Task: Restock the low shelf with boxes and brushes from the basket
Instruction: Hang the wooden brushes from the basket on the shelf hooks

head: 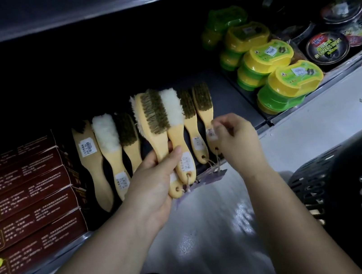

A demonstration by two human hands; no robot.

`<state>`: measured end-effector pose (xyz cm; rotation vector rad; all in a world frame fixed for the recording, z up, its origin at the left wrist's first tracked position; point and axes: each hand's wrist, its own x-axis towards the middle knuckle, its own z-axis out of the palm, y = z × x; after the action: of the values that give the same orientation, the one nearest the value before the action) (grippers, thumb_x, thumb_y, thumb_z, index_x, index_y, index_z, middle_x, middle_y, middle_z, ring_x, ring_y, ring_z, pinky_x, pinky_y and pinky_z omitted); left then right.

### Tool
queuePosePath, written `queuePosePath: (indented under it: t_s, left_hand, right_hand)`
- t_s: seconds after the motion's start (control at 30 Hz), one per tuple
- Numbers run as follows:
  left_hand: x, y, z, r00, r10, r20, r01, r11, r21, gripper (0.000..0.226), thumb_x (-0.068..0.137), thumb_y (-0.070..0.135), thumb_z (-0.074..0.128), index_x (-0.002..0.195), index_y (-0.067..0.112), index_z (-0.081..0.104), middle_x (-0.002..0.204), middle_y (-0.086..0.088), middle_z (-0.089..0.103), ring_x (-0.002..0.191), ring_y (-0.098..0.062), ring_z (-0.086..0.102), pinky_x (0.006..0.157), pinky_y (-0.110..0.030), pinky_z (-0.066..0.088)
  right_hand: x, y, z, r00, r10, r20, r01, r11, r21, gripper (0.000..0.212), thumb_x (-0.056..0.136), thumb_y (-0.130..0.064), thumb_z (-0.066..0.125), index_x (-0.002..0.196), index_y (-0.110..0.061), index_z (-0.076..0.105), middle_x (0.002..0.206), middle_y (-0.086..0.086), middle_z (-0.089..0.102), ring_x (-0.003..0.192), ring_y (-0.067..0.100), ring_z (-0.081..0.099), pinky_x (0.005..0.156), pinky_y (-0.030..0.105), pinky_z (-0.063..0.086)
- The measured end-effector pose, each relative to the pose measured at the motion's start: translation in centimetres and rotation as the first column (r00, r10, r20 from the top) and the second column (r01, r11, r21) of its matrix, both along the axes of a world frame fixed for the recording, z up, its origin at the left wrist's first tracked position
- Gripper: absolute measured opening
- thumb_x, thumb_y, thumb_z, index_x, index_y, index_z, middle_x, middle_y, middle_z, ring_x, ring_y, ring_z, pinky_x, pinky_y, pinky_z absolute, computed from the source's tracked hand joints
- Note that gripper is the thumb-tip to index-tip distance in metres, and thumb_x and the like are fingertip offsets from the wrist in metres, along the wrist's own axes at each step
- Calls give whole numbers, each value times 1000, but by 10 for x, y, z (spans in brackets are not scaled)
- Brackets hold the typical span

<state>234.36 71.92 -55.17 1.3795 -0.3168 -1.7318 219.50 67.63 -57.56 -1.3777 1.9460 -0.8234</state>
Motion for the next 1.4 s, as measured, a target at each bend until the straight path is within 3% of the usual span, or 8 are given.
queuePosePath:
  t_s: [0.17,0.3,0.5,0.77,0.97,1.1,1.2,1.4]
  left_hand:
    - [-6,-4,2,1000,-1,-15,0,1000,-19,14,88,14,60,100,12,67,85,-17,64,77,-29,54,66,-37,41]
    - [-9,-8,5,996,11,-88,-10,1000,18,23,95,18,48,106,12,68,81,-15,62,61,-21,57,51,-25,50]
    - [-10,-9,1,999,-41,-10,41,998,54,30,97,17,39,102,15,69,103,-16,56,86,-26,46,62,-33,40]
    - [-3,-4,-13,967,-213,142,234,961,-146,18,92,13,54,90,23,68,80,8,74,70,-6,69,71,-30,55]
    - [-3,-3,-14,979,-140,145,167,966,-199,14,82,6,66,86,19,71,84,2,75,74,-13,72,62,-25,59]
    - [-1,-6,-14,987,-63,146,99,962,-254,14,81,2,66,85,15,72,82,-4,73,74,-14,71,62,-23,57]
    - [-1,-6,-13,987,-76,139,113,953,-280,13,83,4,64,92,10,71,88,-8,74,77,-17,72,65,-24,58]
    - [-2,-6,-18,942,-167,292,258,915,-310,18,91,14,56,95,26,69,81,9,73,77,-2,68,69,-13,53]
  right_hand:
    - [20,34,25,865,179,469,-320,917,240,29,85,-34,66,78,-6,67,79,27,65,67,22,57,68,41,50]
    - [5,21,23,831,64,553,-192,966,176,13,86,-18,66,83,-6,69,74,19,69,63,23,61,63,40,54]
    - [-26,-22,-3,997,-61,-41,66,989,132,18,92,-17,50,76,-12,55,61,1,52,56,18,44,55,25,32]
    - [-28,-26,-15,972,123,-199,-78,973,218,14,94,-15,40,86,-13,51,81,9,56,76,29,50,64,31,37]
    - [-24,-17,-6,941,76,-329,-33,990,135,35,96,-18,45,129,-6,47,124,21,47,113,38,46,96,40,37]
    - [-1,20,18,979,112,172,-119,992,32,15,94,-28,53,102,-19,62,86,-5,68,81,11,63,73,24,50]
    - [14,39,25,845,175,505,-284,947,148,14,92,-24,58,95,-15,68,76,8,72,71,27,68,65,37,57]
    - [-9,27,16,817,-10,576,-66,992,110,14,88,-15,62,97,-8,70,75,11,69,59,20,60,61,35,51]
